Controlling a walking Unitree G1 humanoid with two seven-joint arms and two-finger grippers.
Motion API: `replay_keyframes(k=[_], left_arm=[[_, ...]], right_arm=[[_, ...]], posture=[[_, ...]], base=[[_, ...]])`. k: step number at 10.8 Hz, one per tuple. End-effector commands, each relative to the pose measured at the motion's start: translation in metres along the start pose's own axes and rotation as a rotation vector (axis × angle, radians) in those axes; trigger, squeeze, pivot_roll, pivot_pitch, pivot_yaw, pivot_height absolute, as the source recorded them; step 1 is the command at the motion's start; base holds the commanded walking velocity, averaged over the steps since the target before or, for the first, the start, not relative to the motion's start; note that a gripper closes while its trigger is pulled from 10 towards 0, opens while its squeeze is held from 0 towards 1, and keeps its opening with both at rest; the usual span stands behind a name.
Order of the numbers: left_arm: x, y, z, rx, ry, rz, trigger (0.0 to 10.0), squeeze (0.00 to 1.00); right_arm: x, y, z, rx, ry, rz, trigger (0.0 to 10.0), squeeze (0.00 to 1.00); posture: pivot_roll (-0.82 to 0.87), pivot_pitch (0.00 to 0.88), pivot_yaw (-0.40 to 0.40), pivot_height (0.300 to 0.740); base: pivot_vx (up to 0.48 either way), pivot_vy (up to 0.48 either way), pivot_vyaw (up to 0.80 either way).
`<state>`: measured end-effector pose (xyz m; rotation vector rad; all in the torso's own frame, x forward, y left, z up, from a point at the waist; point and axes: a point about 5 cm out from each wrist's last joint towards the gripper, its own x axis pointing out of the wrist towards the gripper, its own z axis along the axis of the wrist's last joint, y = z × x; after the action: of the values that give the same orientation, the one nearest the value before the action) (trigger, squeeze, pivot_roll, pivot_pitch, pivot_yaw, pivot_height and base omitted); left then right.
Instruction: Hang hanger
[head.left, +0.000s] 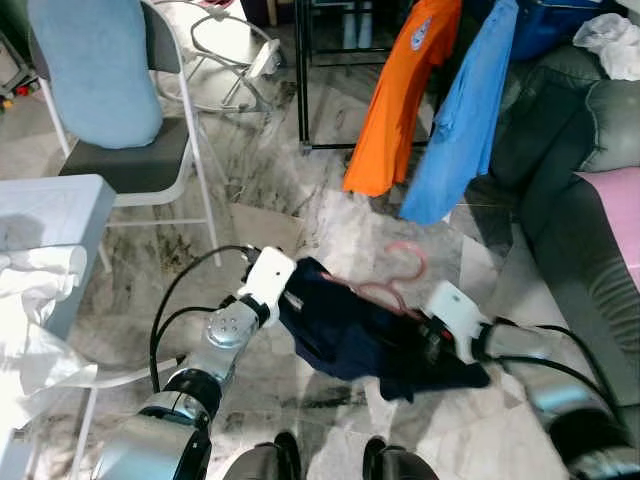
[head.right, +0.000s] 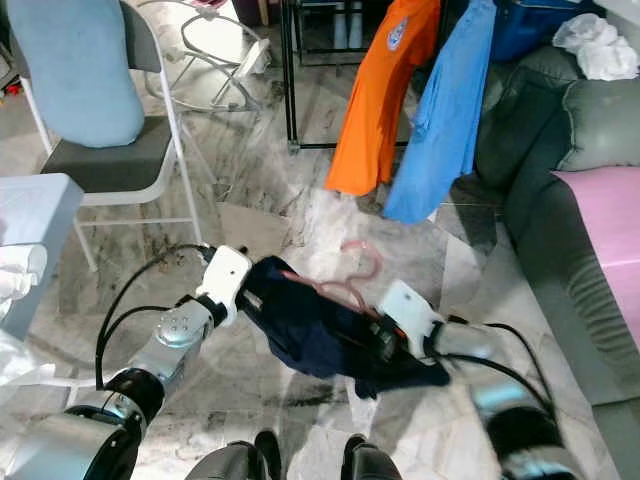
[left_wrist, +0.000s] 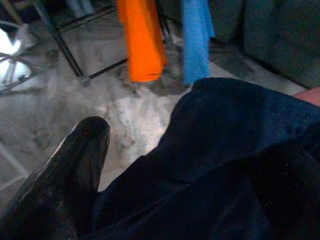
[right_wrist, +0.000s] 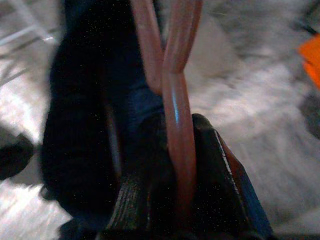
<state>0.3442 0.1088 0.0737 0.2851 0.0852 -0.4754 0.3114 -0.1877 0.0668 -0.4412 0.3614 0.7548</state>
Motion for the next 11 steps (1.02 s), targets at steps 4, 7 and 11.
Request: replay_keyframes(k=[4, 7, 11], left_arm=[[-0.023, 0.023, -0.034, -0.123, 0.117, 0.223, 10.0, 1.0], [-0.024, -0.008, -0.044, -0.098, 0.164, -0.021, 10.0, 1.0], [-0.013, 0.001, -0.026, 0.085, 0.141, -0.07, 10.0, 0.0]], right_arm=[[-0.004, -0.008, -0.03, 0.306, 0.048, -0.379, 0.0, 0.0], [0.009, 0.001, -0.014, 0.412, -0.06, -0.371, 0.0, 0.0], [0.005, 0.008, -0.003, 0.382, -0.106, -0.284, 0.0, 0.0]], posture=[[-0.2, 0.177, 0.063, 0.74], [-0.19, 0.177, 0.056, 0.74], [-0.2, 0.181, 0.06, 0.74]], base=[[0.0, 0.0, 0.0], [0.0, 0.0, 0.0], [0.0, 0.0, 0.0]])
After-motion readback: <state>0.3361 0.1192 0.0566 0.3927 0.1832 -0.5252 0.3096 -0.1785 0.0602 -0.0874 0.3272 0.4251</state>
